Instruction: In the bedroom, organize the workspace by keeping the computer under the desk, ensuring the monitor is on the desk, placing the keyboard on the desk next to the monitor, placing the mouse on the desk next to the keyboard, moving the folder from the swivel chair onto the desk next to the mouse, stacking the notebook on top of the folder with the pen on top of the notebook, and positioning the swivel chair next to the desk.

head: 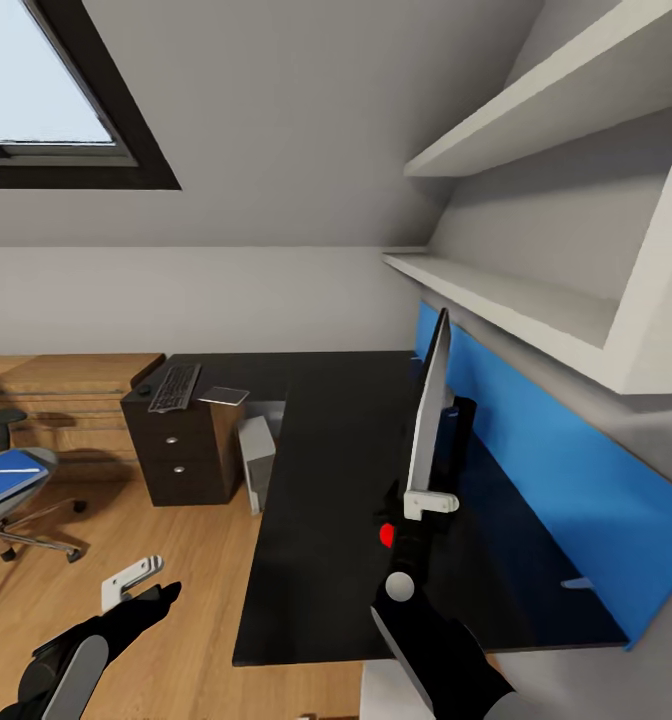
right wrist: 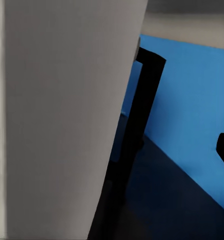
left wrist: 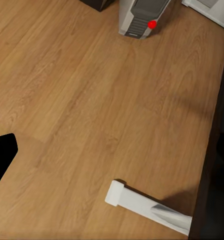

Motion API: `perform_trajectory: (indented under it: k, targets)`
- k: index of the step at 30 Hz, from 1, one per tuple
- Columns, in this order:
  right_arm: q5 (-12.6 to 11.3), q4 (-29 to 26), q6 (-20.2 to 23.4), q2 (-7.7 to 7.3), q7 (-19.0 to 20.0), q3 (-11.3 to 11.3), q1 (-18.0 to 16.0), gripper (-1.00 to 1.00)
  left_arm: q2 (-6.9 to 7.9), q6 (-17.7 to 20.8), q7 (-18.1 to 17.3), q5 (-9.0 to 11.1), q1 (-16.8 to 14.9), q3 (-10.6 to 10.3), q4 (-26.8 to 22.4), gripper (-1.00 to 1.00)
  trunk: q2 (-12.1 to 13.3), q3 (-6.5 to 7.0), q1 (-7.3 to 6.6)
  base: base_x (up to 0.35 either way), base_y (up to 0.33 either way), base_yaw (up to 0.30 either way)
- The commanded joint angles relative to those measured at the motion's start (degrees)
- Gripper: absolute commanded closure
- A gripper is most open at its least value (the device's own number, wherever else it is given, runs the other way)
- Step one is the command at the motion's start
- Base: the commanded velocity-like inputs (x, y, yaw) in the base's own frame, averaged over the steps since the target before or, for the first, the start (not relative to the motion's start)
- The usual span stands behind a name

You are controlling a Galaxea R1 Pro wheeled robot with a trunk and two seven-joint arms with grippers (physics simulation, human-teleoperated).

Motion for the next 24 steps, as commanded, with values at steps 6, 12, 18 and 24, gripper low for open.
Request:
perform_trajectory:
  k: [6, 12, 18, 24]
  targets:
    - [-0.1, 0.1, -0.2, -0.01, -0.3, 0.1, -0.1, -1.00, 0.01, 0.2, 0.5, 0.6, 0.0, 0.0, -0.2, -1.00, 0.0, -0.07, 0.00, -0.021, -0.132, 0.000]
    - [-0.1, 0.1, -0.2, 0.00, -0.3, 0.1, -0.1, -1.00, 0.01, 0.3, 0.5, 0.6, 0.0, 0.0, -0.2, -1.00, 0.0, -0.07, 0.00, -0.015, -0.071, 0.000]
    - [-0.1, 0.1, -0.2, -0.01, -0.3, 0.1, -0.1, -1.00, 0.01, 0.3, 0.5, 0.6, 0.0, 0.0, -0.2, -1.00, 0.0, -0.07, 0.00, -0.115, -0.144, 0.000]
    - [-0.1, 0.2, -0.2, -0.01, -0.3, 0.1, -0.1, -1.00, 0.01, 0.3, 0.6, 0.6, 0.0, 0.0, -0.2, -1.00, 0.0, -0.07, 0.00, -0.031, -0.039, 0.000]
